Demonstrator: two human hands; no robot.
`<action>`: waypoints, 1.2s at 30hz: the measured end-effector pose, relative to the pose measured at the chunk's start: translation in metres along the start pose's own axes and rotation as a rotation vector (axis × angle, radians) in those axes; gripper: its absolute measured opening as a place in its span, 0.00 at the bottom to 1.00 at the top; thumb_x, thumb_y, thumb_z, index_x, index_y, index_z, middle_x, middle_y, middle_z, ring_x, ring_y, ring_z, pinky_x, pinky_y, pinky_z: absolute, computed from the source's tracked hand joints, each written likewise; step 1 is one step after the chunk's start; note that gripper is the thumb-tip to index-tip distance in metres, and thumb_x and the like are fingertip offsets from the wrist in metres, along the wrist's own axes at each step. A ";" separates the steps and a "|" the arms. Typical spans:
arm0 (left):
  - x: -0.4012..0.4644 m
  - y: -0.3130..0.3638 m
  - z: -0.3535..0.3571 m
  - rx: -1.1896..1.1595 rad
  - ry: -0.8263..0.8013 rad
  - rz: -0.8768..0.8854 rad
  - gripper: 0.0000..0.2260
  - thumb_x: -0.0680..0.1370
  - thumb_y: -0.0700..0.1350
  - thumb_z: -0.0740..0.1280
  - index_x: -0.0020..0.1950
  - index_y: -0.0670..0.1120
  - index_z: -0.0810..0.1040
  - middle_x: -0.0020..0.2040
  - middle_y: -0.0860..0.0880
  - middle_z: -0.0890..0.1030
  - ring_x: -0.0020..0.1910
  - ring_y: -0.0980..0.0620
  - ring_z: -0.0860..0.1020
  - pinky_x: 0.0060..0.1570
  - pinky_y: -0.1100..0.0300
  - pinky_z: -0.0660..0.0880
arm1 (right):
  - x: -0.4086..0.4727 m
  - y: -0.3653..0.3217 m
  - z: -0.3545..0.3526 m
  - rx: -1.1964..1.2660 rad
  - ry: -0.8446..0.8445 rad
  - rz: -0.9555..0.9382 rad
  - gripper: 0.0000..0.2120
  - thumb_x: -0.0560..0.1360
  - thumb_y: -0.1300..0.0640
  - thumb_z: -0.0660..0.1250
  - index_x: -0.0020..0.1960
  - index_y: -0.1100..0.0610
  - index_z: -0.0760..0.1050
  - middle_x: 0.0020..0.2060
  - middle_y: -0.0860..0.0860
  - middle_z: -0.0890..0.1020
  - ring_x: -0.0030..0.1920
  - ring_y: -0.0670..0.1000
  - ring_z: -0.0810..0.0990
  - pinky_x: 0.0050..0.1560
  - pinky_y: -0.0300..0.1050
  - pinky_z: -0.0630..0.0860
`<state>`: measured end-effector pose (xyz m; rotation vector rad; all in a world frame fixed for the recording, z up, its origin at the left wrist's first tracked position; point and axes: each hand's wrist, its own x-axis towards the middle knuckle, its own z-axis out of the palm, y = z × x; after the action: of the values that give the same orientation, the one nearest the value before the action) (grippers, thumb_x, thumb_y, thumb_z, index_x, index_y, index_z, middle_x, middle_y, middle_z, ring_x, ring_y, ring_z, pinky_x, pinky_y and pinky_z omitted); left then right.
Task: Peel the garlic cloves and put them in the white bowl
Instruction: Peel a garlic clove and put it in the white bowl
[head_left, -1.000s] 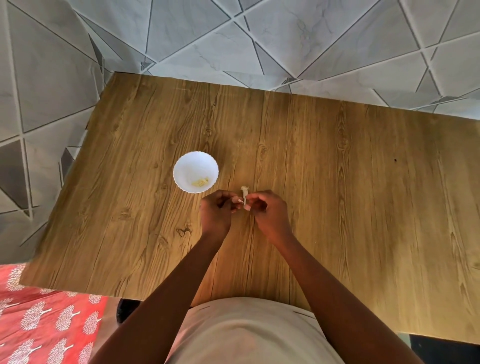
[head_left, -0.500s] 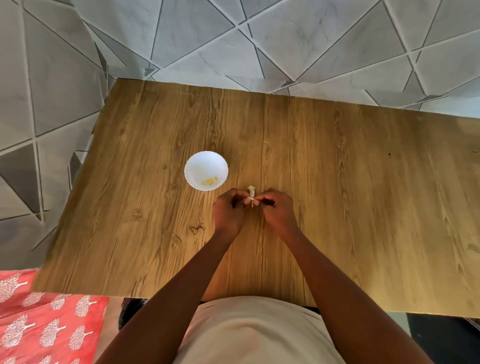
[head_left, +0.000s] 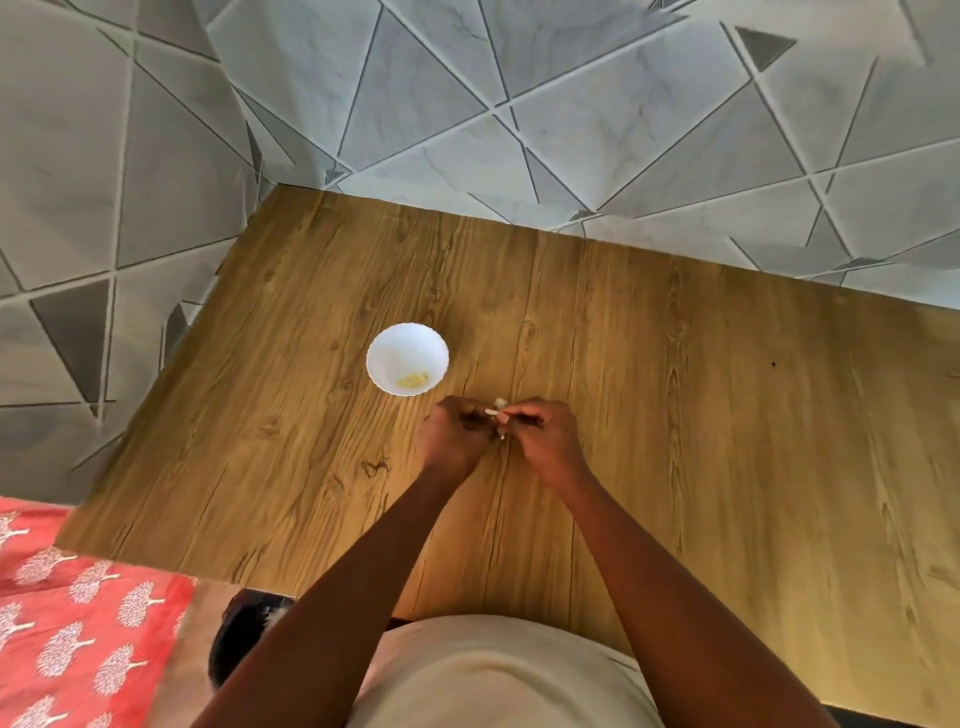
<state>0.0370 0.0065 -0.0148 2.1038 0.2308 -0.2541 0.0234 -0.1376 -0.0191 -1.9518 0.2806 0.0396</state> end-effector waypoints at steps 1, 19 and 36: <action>-0.002 0.002 0.003 0.000 0.014 -0.014 0.09 0.71 0.46 0.80 0.49 0.50 0.85 0.41 0.59 0.82 0.41 0.63 0.80 0.37 0.66 0.73 | 0.000 0.001 -0.001 0.019 -0.003 0.010 0.06 0.74 0.62 0.75 0.50 0.55 0.87 0.43 0.47 0.86 0.45 0.46 0.84 0.51 0.47 0.82; -0.049 -0.016 -0.002 -0.238 -0.065 0.207 0.12 0.75 0.37 0.76 0.58 0.44 0.86 0.51 0.53 0.87 0.52 0.57 0.84 0.55 0.62 0.80 | -0.043 0.022 -0.033 0.117 -0.129 -0.052 0.05 0.73 0.63 0.76 0.49 0.59 0.86 0.42 0.50 0.86 0.46 0.49 0.85 0.50 0.46 0.81; -0.067 -0.045 -0.008 -0.063 0.073 0.324 0.12 0.75 0.32 0.73 0.57 0.42 0.85 0.50 0.49 0.87 0.48 0.60 0.84 0.52 0.62 0.81 | -0.057 0.002 -0.019 -0.169 -0.217 -0.048 0.04 0.75 0.62 0.74 0.47 0.55 0.85 0.36 0.47 0.86 0.36 0.44 0.84 0.42 0.40 0.81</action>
<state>-0.0386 0.0317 -0.0290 2.0534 -0.0607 0.0224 -0.0339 -0.1456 -0.0047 -2.1006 0.0885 0.2489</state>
